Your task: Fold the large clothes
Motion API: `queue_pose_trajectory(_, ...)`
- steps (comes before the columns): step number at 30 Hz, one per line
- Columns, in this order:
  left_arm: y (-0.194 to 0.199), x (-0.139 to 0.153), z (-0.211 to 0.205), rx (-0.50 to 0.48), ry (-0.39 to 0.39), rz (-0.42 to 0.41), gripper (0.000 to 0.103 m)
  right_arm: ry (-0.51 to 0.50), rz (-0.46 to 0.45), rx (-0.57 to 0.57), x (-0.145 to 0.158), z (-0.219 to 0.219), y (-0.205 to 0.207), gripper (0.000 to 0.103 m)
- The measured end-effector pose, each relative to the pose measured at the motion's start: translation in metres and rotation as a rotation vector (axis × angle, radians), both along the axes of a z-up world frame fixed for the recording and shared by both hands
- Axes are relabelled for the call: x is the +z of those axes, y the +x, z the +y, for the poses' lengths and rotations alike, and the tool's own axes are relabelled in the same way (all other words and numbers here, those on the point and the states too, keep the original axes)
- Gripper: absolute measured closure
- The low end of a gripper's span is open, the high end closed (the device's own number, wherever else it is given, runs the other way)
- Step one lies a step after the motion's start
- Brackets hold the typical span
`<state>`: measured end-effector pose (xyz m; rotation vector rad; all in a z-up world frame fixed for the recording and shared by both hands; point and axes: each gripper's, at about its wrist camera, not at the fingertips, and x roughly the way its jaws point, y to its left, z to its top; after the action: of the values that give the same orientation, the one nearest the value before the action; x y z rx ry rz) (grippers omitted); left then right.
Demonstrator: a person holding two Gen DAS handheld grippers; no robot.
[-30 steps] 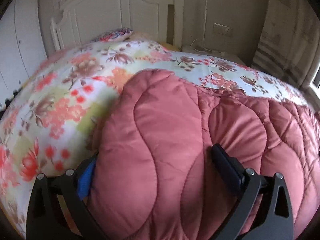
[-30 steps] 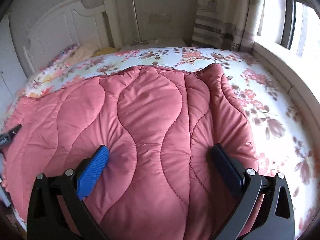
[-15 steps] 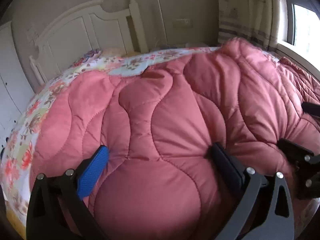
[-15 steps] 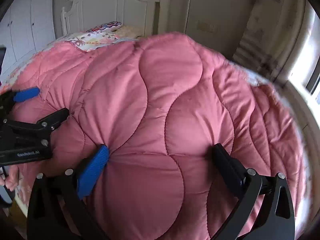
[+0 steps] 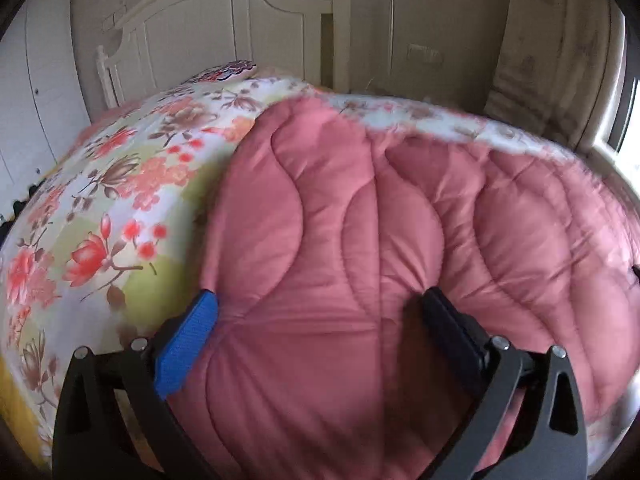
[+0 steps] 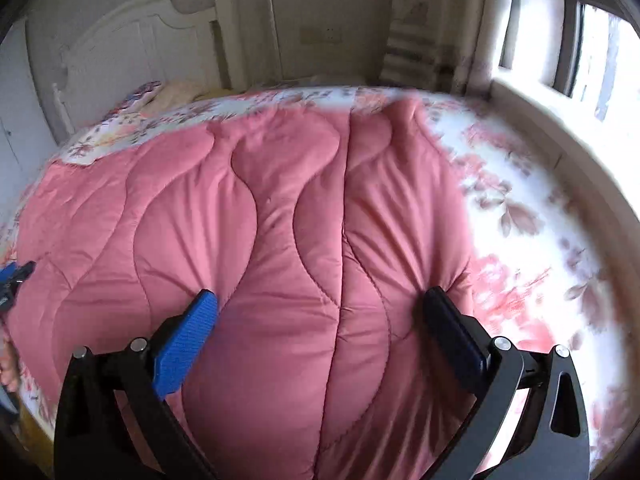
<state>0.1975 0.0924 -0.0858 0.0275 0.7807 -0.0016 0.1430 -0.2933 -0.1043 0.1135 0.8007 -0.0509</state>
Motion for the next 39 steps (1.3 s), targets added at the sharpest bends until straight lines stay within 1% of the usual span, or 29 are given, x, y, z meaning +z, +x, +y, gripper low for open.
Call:
queue_pose_trajectory(2,-0.003,0.001,-0.002,0.026,0.015,-0.005,0.002,-0.057,0.006,-0.032,0.006,0.008,-0.002,0.005)
queue_pose_trajectory(3,-0.006,0.006,-0.007,0.038,0.029,-0.010,0.003,-0.087,-0.003,-0.041,0.013,0.015,-0.005,0.005)
queue_pose_trajectory(4,-0.012,0.011,-0.010,0.038,0.030,-0.023,0.003,-0.096,-0.034,-0.023,0.020,0.024,-0.010,0.005)
queue_pose_trajectory(6,-0.032,0.028,-0.021,-0.002,0.008,-0.097,0.003,-0.089,-0.092,0.045,0.032,0.042,-0.021,0.005)
queue_pose_trajectory(7,-0.040,0.033,-0.028,-0.033,-0.004,-0.116,0.003,-0.089,-0.123,0.105,0.037,0.058,-0.029,0.005)
queue_pose_trajectory(9,-0.052,0.040,-0.048,-0.099,-0.017,-0.141,0.002,-0.103,-0.149,0.228,0.040,0.091,-0.037,0.005)
queue_pose_trajectory(10,-0.056,0.039,-0.059,-0.140,-0.012,-0.139,0.002,-0.111,-0.147,0.268,0.038,0.102,-0.038,0.005)
queue_pose_trajectory(11,-0.056,0.036,-0.070,-0.178,0.002,-0.126,0.002,-0.135,-0.124,0.313,0.030,0.116,-0.036,0.005)
queue_pose_trajectory(12,-0.054,0.025,-0.084,-0.213,0.041,-0.096,0.002,-0.185,-0.072,0.328,0.017,0.128,-0.030,0.005)
queue_pose_trajectory(13,-0.050,0.012,-0.092,-0.209,0.093,-0.051,0.002,-0.221,-0.036,0.324,0.008,0.135,-0.024,0.004)
queue_pose_trajectory(14,-0.048,0.002,-0.098,-0.203,0.120,-0.025,0.002,-0.226,-0.036,0.323,0.000,0.135,-0.021,0.004)
queue_pose_trajectory(15,-0.048,-0.005,-0.098,-0.206,0.120,-0.040,0.002,-0.186,-0.049,0.321,-0.001,0.129,-0.019,0.004)
queue_pose_trajectory(16,-0.049,-0.007,-0.095,-0.210,0.103,-0.046,0.002,-0.159,-0.037,0.325,0.000,0.124,-0.018,0.004)
queue_pose_trajectory(18,-0.046,-0.004,-0.089,-0.226,0.068,-0.021,0.002,-0.165,-0.019,0.326,0.006,0.118,-0.018,0.005)
queue_pose_trajectory(19,-0.044,-0.004,-0.087,-0.230,0.066,-0.017,0.002,-0.168,-0.019,0.313,0.011,0.113,-0.019,0.005)
queue_pose_trajectory(20,-0.045,-0.004,-0.087,-0.232,0.063,-0.016,0.002,-0.168,-0.027,0.292,0.016,0.107,-0.022,0.005)
queue_pose_trajectory(21,-0.045,-0.004,-0.086,-0.231,0.058,-0.017,0.002,-0.158,-0.041,0.244,0.022,0.093,-0.024,0.005)
queue_pose_trajectory(22,-0.047,-0.005,-0.086,-0.229,0.056,-0.023,0.002,-0.142,-0.046,0.217,0.022,0.083,-0.025,0.005)
queue_pose_trajectory(23,-0.047,-0.006,-0.086,-0.228,0.059,-0.026,0.002,-0.118,-0.044,0.168,0.022,0.065,-0.024,0.005)
queue_pose_trajectory(24,-0.046,-0.007,-0.086,-0.227,0.060,-0.028,0.002,-0.119,-0.027,0.110,0.018,0.048,-0.020,0.005)
queue_pose_trajectory(25,-0.044,-0.007,-0.085,-0.227,0.059,-0.027,0.002,-0.128,-0.010,0.076,0.012,0.039,-0.020,0.004)
queue_pose_trajectory(28,-0.045,-0.007,-0.085,-0.228,0.054,-0.026,0.002,-0.061,0.004,0.092,-0.004,0.019,-0.021,0.004)
queue_pose_trajectory(30,-0.044,-0.008,-0.085,-0.226,0.058,-0.029,0.002,-0.102,0.015,0.061,0.001,0.026,-0.023,0.005)
queue_pose_trajectory(31,-0.043,-0.008,-0.085,-0.225,0.058,-0.028,0.002,-0.143,0.011,0.041,0.008,0.035,-0.025,0.005)
queue_pose_trajectory(32,-0.043,-0.008,-0.084,-0.225,0.057,-0.027,0.002,-0.159,-0.011,0.051,0.013,0.041,-0.028,0.005)
queue_pose_trajectory(35,-0.044,-0.008,-0.085,-0.226,0.055,-0.028,0.002,-0.148,-0.105,0.147,0.028,0.070,-0.041,0.005)
queue_pose_trajectory(37,-0.044,-0.008,-0.084,-0.225,0.055,-0.030,0.002,-0.169,-0.123,0.237,0.025,0.095,-0.046,0.005)
queue_pose_trajectory(38,-0.044,-0.008,-0.084,-0.226,0.054,-0.030,0.002,-0.214,-0.082,0.275,0.014,0.108,-0.043,0.005)
queue_pose_trajectory(39,-0.044,-0.008,-0.084,-0.226,0.054,-0.030,0.002,-0.268,-0.008,0.293,-0.004,0.119,-0.036,0.004)
